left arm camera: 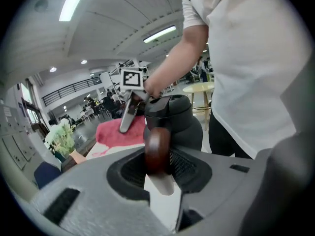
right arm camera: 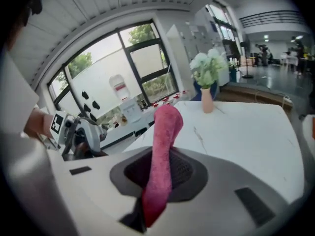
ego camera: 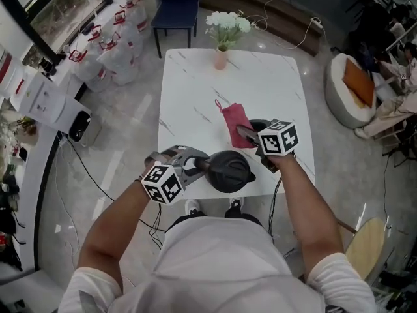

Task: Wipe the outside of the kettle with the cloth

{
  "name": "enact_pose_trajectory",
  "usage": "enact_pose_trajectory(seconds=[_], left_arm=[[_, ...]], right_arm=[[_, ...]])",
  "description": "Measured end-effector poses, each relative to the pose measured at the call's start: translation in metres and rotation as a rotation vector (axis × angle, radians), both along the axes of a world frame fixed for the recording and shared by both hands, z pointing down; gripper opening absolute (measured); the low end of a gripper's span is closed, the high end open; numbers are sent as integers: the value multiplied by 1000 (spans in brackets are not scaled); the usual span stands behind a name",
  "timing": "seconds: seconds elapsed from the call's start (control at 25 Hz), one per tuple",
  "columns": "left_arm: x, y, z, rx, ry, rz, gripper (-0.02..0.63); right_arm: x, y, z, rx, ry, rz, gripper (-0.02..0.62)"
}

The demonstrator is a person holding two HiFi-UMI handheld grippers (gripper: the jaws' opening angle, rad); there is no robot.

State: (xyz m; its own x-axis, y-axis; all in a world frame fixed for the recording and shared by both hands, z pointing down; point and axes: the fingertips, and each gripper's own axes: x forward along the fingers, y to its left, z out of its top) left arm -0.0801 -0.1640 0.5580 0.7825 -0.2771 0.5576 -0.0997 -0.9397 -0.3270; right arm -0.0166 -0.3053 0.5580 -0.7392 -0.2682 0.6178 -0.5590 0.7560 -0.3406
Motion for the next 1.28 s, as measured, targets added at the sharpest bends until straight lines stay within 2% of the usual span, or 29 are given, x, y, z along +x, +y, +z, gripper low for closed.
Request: enact_pose_trajectory(seconds=[0.12, 0.28, 0.52, 0.64, 0.68, 0.76, 0.8, 0.88, 0.96, 1.0, 1.16, 1.28], left_arm=[[-10, -6, 7, -80, 40, -61, 114], [-16, -10, 11, -136, 76, -97, 112], [-15, -11, 10, -160, 104, -98, 115], [-18, -11, 12, -175, 129, -109, 133], [-19, -11, 12, -182, 131, -108, 157], [-23, -10, 11, -190, 124, -99, 262], [-26, -10, 8, -188, 122, -96, 291], [-38, -7, -2, -186, 133, -117, 291], [-54, -3, -13, -205, 182, -192, 291], [-63, -2, -20, -223, 232, -254, 291], [-95, 4, -40, -330, 499, -596, 240], [-106, 22, -47, -370, 606, -792, 225]], right_arm=[[41, 13, -21, 54, -44, 147, 61], [86, 39, -43, 142, -68, 326, 66], [113, 95, -63, 169, -172, 511, 74], [111, 118, -68, 188, -200, 551, 72], [109, 125, -69, 191, -203, 549, 72], [106, 136, -69, 194, -200, 541, 71], [105, 140, -69, 199, -196, 537, 71], [104, 148, -71, 208, -193, 528, 71], [104, 154, -74, 212, -200, 516, 71], [104, 156, -75, 215, -205, 509, 71], [105, 167, -83, 238, -209, 471, 72], [101, 181, -86, 233, -205, 411, 70]])
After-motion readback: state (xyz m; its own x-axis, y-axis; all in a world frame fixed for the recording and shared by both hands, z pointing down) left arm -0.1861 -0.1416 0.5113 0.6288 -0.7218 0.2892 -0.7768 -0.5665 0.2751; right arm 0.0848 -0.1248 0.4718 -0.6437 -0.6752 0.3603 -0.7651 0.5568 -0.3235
